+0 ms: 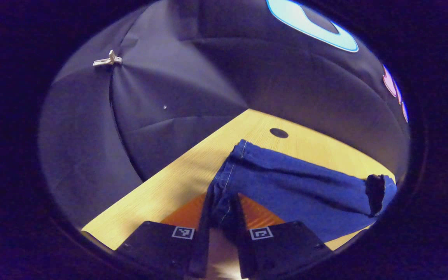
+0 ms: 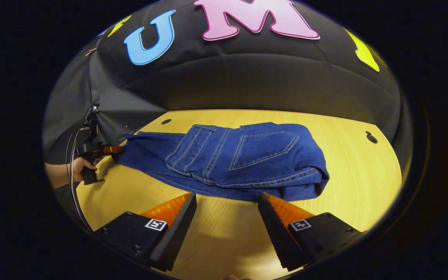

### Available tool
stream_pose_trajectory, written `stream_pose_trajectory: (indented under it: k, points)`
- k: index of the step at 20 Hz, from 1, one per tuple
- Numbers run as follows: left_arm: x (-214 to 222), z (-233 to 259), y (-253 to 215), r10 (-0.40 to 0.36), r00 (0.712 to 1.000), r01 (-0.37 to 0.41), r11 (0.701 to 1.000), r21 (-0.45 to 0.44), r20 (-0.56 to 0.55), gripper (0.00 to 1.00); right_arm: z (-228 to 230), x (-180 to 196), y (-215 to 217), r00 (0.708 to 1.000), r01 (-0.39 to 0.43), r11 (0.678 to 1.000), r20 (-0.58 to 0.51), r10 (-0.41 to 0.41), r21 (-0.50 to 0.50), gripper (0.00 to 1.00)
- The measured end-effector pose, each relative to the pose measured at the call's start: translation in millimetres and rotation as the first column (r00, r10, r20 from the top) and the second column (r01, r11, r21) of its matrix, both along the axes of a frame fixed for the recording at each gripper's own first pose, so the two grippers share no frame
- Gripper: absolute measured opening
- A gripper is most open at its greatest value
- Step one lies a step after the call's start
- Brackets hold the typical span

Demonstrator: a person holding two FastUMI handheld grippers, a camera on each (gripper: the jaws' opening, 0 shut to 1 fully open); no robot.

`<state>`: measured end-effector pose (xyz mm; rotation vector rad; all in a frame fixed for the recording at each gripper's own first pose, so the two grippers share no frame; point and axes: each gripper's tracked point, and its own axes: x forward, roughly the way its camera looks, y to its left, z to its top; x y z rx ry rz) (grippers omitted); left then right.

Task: Grasp the waist and the cuffs of the jeans and fold them to make the two legs overlap; first hold the waist and fold one-third of the jeans toward the cuffs, then hold the cuffs and fold the remaining one-third in the same direction to finish folding.

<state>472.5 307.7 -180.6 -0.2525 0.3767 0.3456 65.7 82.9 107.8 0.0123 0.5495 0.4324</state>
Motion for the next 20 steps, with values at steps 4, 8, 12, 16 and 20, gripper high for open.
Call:
stream_pose_trajectory:
  k: [4, 8, 12, 16, 20]
  points:
    - [1.5, -0.8, -4.4, -0.032, 0.999, 0.032, 0.999, -0.026, 0.006, 0.25, -2.1, 6.3, -3.2, 0.999, 0.042, 0.999, 0.013, -0.041, -0.02, 0.98]
    - [-4.3, 3.6, -10.7, -0.016, 0.999, 0.02, 0.994, -0.103, 0.039, 0.12, 11.5, 15.0, -11.3, 0.997, 0.073, 0.997, 0.038, -0.073, -0.005, 0.98]
    - [-4.3, 38.5, -10.1, 0.008, 0.998, -0.002, 0.995, -0.098, 0.069, 0.09, 42.6, 26.1, -33.7, 0.989, 0.12, 0.993, 0.081, -0.121, 0.015, 0.97]
    - [-9.1, 136.7, -65.5, -0.05, 0.975, 0.068, 0.995, -0.076, 0.217, 0.08, 69.7, 35.5, -73.3, 0.976, 0.184, 0.983, 0.123, -0.182, -0.007, 0.97]
    - [-11.1, 230.9, -180.6, -0.209, 0.924, 0.214, 0.977, 0.019, 0.321, 0.08, 94.0, 35.1, -113.8, 0.96, 0.234, 0.971, 0.167, -0.225, -0.042, 0.98]
